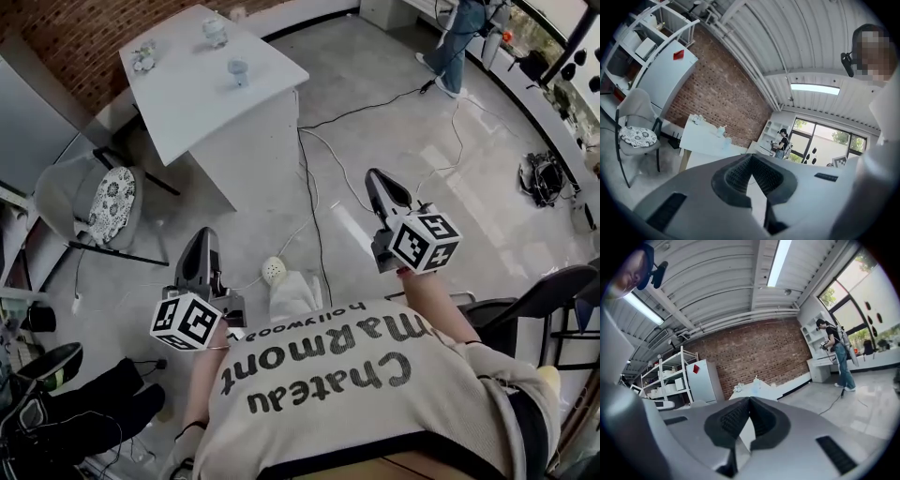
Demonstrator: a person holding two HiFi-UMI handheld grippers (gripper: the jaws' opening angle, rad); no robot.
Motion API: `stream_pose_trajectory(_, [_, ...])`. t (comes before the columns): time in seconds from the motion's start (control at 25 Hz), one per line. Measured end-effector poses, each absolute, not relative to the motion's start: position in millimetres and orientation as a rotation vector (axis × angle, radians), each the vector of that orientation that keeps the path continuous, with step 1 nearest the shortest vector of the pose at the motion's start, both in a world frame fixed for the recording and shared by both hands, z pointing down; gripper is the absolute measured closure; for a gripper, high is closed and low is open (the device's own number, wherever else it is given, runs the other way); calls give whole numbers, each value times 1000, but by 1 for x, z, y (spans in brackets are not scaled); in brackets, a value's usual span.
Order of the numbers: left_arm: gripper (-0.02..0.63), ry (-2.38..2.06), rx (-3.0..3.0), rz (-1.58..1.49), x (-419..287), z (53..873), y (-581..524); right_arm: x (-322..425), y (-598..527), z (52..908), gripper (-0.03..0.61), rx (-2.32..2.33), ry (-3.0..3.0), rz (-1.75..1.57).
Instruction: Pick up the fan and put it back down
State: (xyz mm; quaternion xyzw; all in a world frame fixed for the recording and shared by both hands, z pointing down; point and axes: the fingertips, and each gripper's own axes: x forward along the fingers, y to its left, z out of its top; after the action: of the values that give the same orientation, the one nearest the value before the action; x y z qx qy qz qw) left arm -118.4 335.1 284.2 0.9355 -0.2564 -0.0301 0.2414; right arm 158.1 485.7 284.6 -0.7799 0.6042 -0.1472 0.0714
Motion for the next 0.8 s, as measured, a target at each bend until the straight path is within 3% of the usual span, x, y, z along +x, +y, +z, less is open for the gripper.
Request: stream_pose_trajectory(0.8, [614,-621,2622,-234,-48,228,104,216,256,244,574,-2323,1798,-362])
